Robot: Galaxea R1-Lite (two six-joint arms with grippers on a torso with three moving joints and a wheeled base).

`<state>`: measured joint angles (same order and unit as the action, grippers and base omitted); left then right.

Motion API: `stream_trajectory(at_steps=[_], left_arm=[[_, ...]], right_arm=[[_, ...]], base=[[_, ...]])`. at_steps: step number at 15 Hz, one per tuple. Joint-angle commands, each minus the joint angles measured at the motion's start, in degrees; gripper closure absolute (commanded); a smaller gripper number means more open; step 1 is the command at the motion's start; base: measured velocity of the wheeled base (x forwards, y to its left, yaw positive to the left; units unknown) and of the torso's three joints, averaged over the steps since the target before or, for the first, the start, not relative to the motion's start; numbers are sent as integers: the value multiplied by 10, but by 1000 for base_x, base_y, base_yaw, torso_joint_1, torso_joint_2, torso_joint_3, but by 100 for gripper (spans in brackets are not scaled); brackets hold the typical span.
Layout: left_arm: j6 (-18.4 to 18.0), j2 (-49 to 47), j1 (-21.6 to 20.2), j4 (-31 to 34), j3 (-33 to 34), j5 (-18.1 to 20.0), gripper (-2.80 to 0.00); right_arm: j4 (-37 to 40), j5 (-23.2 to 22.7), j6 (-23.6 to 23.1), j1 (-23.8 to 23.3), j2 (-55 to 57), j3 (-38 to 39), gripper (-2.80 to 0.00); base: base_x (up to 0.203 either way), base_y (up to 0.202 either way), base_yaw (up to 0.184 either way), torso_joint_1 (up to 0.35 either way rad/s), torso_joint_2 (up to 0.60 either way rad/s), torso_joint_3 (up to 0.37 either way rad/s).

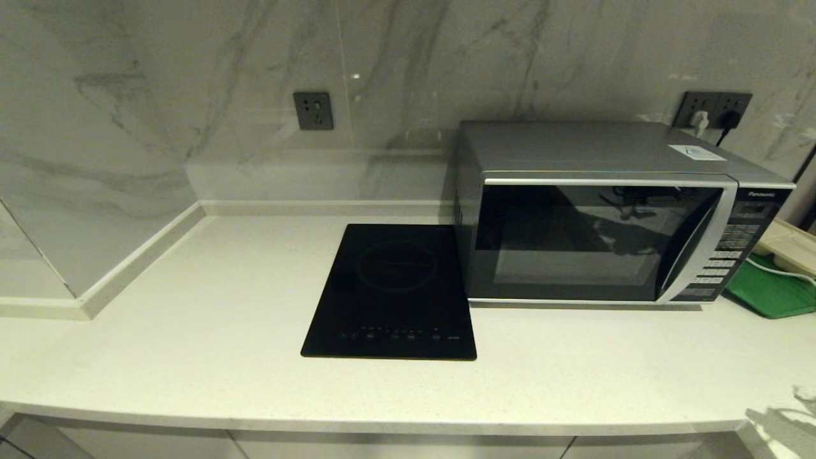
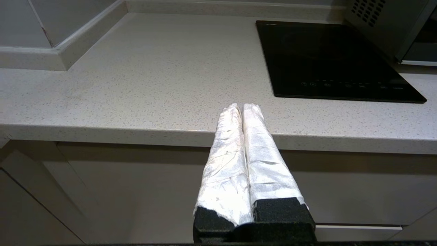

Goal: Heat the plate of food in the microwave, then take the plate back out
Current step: Open the microwave oven

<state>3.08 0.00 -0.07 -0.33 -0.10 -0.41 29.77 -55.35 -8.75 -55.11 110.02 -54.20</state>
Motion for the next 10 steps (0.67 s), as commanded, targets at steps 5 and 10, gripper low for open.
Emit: stream_trajectory(at_steps=[5, 10], left_arm=[[0, 0, 0, 0, 0, 0, 0], [0, 0, 0, 0, 0, 0, 0]], right_arm=[[5, -16, -51, 60, 177, -144, 0], [5, -20, 10, 113, 198, -236, 0]], base=[[0, 0, 0, 0, 0, 0], [0, 0, 0, 0, 0, 0]])
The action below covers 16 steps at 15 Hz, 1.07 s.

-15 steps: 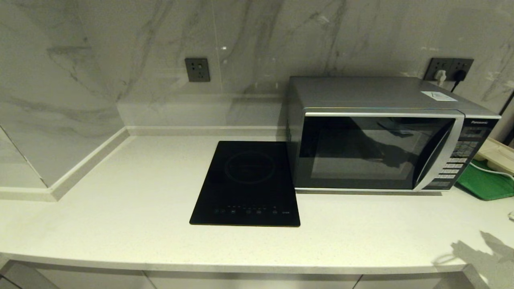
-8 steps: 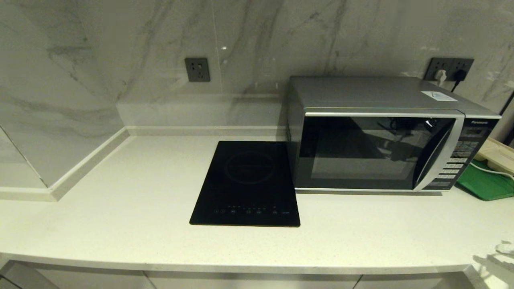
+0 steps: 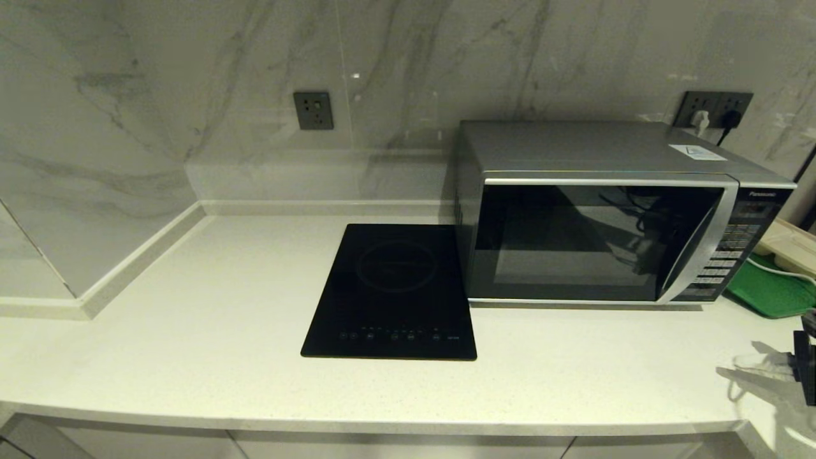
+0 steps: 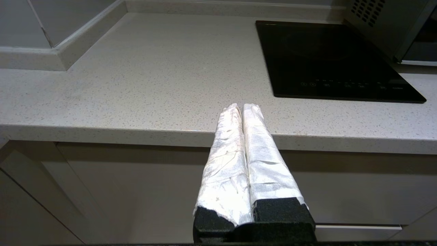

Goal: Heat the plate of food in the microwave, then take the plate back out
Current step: Open the microwave oven

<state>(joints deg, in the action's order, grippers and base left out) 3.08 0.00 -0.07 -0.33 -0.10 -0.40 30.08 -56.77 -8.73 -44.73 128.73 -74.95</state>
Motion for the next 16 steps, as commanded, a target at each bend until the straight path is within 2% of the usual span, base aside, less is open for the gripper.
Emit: stream_trajectory(at_steps=[1, 5, 16], left_arm=[[0, 0, 0, 0, 0, 0, 0], [0, 0, 0, 0, 0, 0, 0], [0, 0, 0, 0, 0, 0, 0]], right_arm=[[1, -10, 19, 11, 16, -48, 0], [-6, -30, 63, 12, 54, -103, 0], [-113, -45, 67, 16, 68, -132, 0]], base=[[0, 0, 0, 0, 0, 0], [0, 0, 0, 0, 0, 0], [0, 0, 0, 0, 0, 0]])
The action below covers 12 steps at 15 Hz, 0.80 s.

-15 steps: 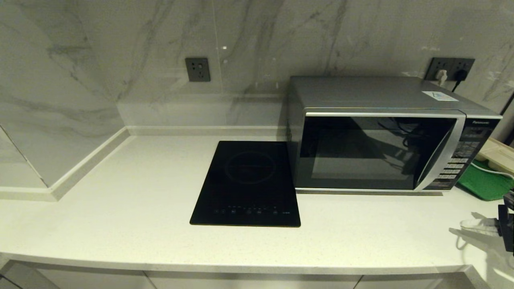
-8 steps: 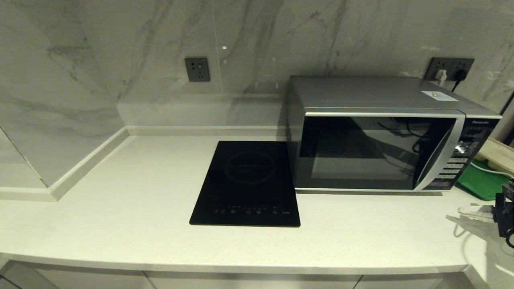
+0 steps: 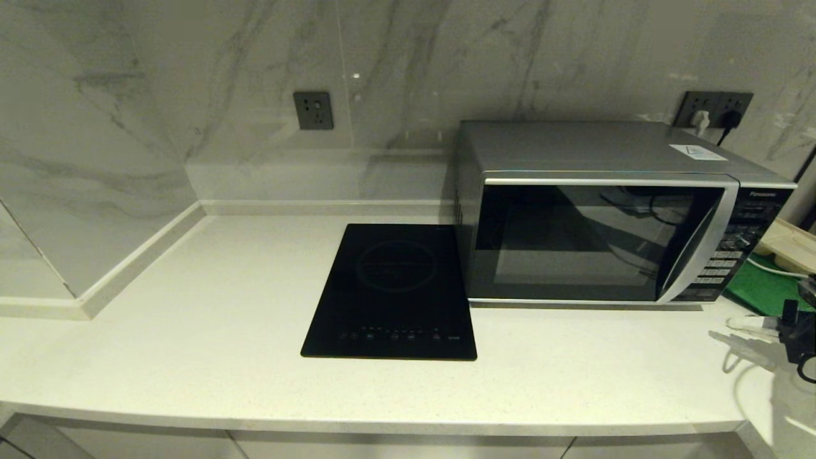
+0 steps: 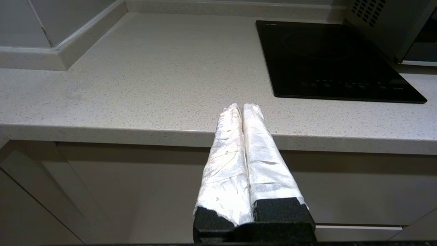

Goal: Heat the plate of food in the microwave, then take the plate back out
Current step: Open the microwave oven

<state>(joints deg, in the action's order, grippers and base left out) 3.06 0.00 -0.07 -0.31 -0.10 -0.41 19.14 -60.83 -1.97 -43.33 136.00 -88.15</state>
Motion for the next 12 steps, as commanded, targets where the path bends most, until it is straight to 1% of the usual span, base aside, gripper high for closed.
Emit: stream_trajectory(at_steps=[1, 3, 6, 8, 12], left_arm=[[0, 0, 0, 0, 0, 0, 0], [1, 0, 0, 0, 0, 0, 0], [0, 0, 0, 0, 0, 0, 0], [0, 0, 0, 0, 0, -1, 0], [1, 0, 0, 0, 0, 0, 0]], right_arm=[[-5, -4, 1, 3, -4, -11, 0], [-6, -5, 18, 10, 5, -35, 0], [-6, -20, 26, 27, 23, -66, 0], [-6, -20, 54, 37, 29, -82, 0], [-9, -21, 55, 48, 29, -83, 0]], base=[[0, 0, 0, 0, 0, 0], [0, 0, 0, 0, 0, 0], [0, 0, 0, 0, 0, 0], [0, 0, 0, 0, 0, 0], [0, 0, 0, 0, 0, 0]])
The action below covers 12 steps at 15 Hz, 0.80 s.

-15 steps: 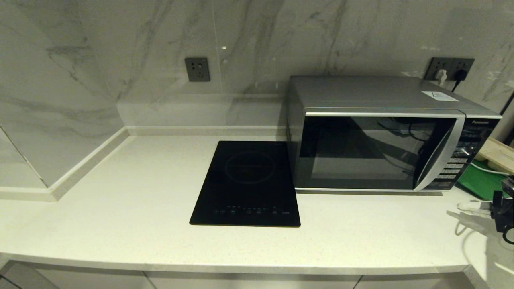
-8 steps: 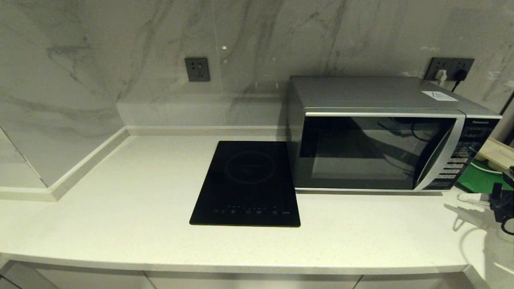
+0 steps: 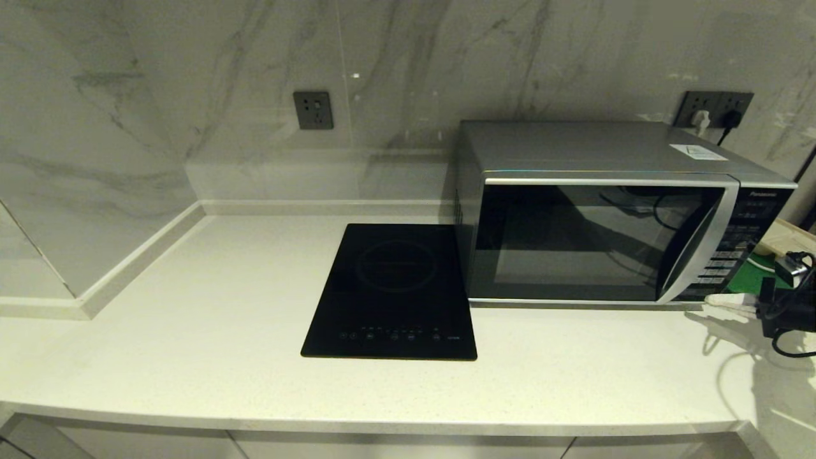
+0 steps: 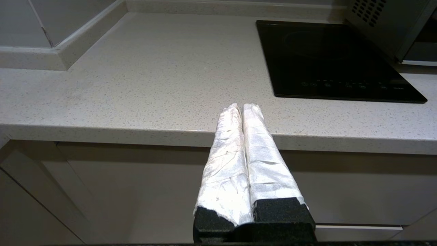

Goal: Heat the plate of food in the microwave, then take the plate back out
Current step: Open the microwave oven

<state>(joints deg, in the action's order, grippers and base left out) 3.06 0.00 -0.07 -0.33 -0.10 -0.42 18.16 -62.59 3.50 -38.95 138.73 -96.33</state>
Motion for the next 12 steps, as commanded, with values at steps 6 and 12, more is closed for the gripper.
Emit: stream_trajectory(at_steps=[6, 12], left_arm=[[0, 0, 0, 0, 0, 0, 0], [1, 0, 0, 0, 0, 0, 0]], right_arm=[[-23, -3, 13, 7, 15, -1, 0], [-57, -3, 25, 7, 22, 1, 0]], base=[[0, 0, 0, 0, 0, 0], [0, 0, 0, 0, 0, 0]])
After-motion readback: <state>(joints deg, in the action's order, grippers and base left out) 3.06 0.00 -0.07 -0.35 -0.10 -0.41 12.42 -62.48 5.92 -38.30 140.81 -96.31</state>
